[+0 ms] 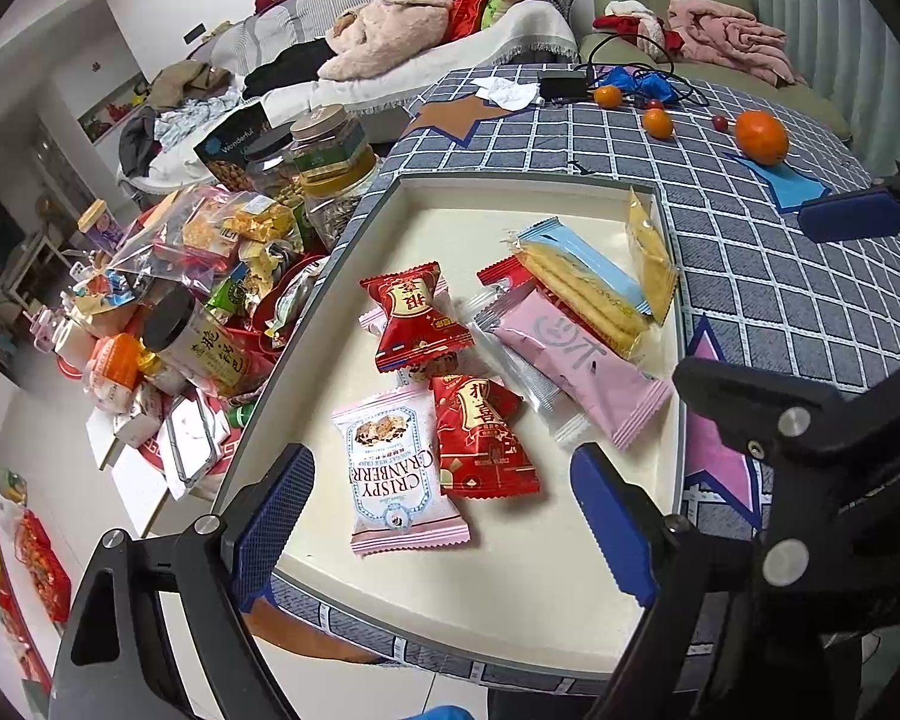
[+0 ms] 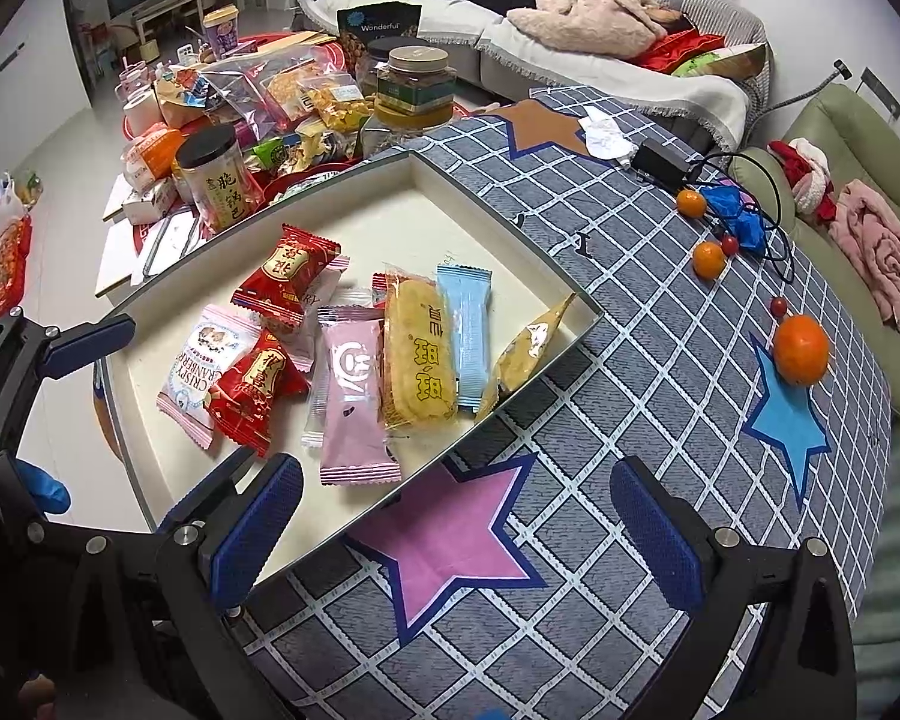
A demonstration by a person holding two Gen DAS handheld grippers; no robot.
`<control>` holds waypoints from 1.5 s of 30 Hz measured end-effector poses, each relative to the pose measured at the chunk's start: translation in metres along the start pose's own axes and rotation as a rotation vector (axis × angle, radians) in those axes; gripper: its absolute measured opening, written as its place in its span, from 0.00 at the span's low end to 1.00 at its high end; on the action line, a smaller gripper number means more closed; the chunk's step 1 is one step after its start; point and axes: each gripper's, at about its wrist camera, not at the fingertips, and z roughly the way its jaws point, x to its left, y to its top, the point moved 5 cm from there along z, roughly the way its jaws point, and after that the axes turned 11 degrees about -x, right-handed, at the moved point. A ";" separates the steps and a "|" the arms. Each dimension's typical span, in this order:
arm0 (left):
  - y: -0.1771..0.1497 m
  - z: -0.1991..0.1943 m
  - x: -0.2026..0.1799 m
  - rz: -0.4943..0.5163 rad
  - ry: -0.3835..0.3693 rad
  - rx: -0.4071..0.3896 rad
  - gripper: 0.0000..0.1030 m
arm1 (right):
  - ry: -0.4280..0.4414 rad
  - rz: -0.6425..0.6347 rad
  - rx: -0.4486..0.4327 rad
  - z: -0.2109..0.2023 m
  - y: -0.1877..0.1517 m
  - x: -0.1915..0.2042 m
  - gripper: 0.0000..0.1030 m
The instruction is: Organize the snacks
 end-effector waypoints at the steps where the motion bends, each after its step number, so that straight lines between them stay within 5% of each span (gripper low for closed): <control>1: 0.000 0.000 0.000 -0.001 0.000 0.001 0.87 | -0.001 0.000 0.000 0.000 0.001 0.002 1.00; 21: 0.006 -0.011 -0.030 0.031 -0.014 0.006 0.87 | -0.001 0.056 -0.049 -0.016 -0.018 -0.020 1.00; 26: 0.022 -0.013 -0.090 0.092 -0.074 0.006 0.87 | -0.057 0.205 -0.066 -0.032 -0.064 -0.085 1.00; 32: 0.050 0.008 -0.213 0.102 -0.224 0.039 0.87 | -0.292 0.489 -0.022 -0.053 -0.177 -0.206 1.00; 39: 0.075 0.043 -0.360 0.112 -0.291 0.017 0.88 | -0.422 0.681 0.030 -0.062 -0.288 -0.266 1.00; 43: 0.088 0.048 -0.403 0.067 -0.272 -0.101 1.00 | -0.462 0.724 -0.044 -0.068 -0.301 -0.284 1.00; 45: 0.094 0.054 -0.412 0.041 -0.300 -0.082 1.00 | -0.481 0.715 -0.073 -0.065 -0.297 -0.289 1.00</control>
